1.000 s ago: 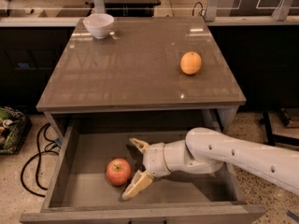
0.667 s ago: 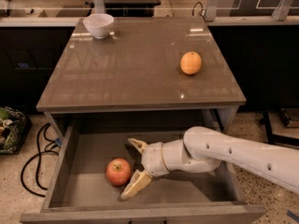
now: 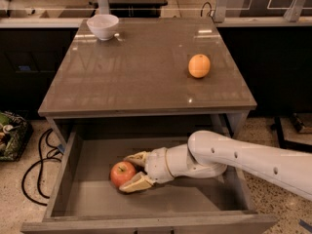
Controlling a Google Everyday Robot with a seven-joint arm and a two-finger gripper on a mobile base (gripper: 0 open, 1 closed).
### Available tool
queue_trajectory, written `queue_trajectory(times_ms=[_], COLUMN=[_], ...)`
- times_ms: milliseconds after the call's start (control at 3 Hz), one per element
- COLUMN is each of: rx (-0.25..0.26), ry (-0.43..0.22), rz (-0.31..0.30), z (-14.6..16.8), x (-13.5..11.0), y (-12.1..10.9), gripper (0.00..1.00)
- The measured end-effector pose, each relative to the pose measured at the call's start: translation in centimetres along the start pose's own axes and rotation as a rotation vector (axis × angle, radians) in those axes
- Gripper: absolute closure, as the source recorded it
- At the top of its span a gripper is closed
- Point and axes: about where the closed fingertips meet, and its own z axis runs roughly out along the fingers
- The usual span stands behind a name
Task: Pick apple from top drawer and place on counter
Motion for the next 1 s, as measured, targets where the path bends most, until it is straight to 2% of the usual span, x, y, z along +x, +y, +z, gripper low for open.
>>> queue_trajectory(times_ms=[667, 1000], rx=[-0.006, -0.009], ry=[-0.001, -0.002], rz=[-0.002, -0.003], z=[0.25, 0.37], x=[-0.12, -0.18], y=[0.16, 0.23], gripper=[0.87, 1.0])
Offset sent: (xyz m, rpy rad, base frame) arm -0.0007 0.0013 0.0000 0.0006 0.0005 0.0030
